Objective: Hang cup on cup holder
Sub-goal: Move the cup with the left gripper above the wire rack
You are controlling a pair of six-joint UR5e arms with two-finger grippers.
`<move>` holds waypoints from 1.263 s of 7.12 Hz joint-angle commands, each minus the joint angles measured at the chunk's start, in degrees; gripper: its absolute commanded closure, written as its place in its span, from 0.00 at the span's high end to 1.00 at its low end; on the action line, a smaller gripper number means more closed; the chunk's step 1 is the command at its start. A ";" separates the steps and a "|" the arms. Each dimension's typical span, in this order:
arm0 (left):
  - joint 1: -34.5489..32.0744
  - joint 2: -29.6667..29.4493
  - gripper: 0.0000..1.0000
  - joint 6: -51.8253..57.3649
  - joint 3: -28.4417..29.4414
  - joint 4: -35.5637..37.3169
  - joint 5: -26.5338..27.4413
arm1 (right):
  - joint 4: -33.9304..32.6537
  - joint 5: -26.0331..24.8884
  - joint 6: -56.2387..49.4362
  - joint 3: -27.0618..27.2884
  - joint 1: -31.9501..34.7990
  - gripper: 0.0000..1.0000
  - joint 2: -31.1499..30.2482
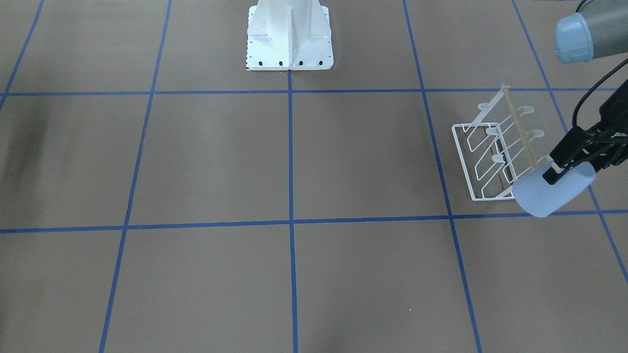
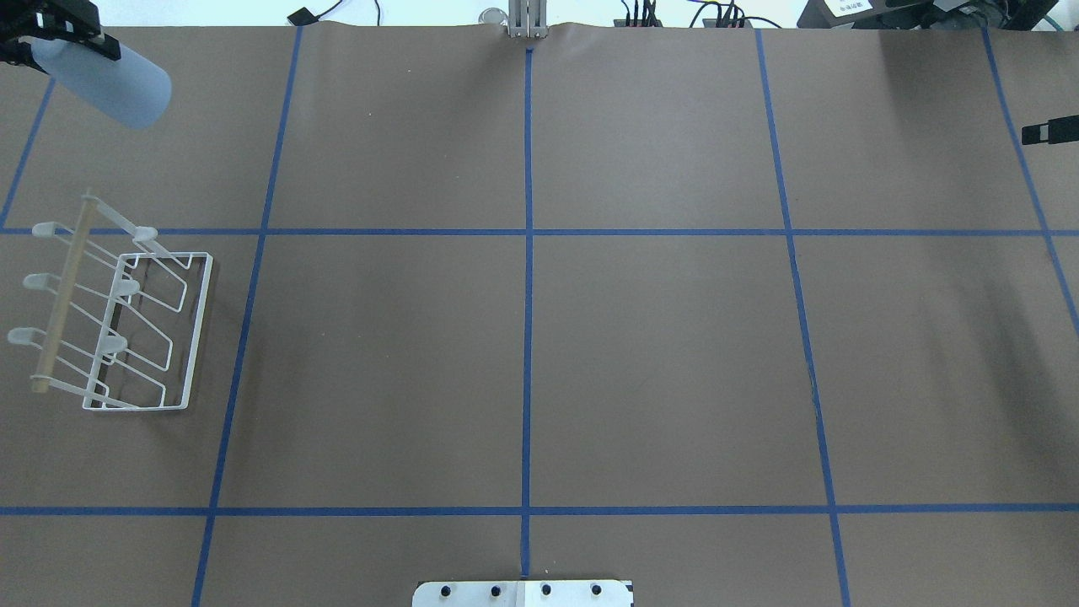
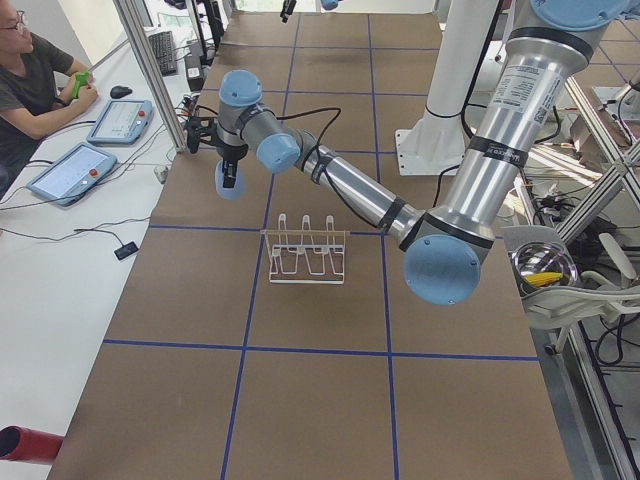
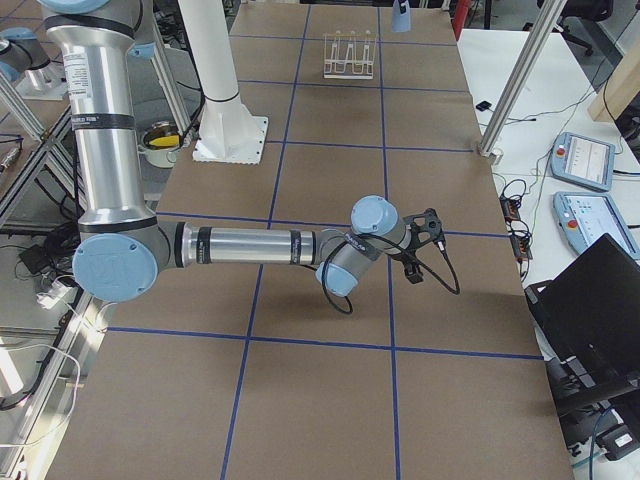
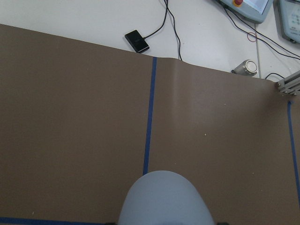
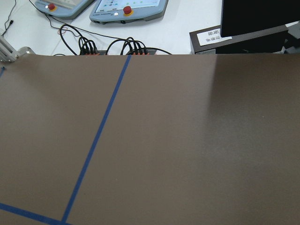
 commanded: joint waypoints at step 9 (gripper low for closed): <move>9.38 5.92 0.00 9.16 -14.64 24.14 6.73 | -25.36 3.51 -15.11 8.94 1.67 1.00 -0.06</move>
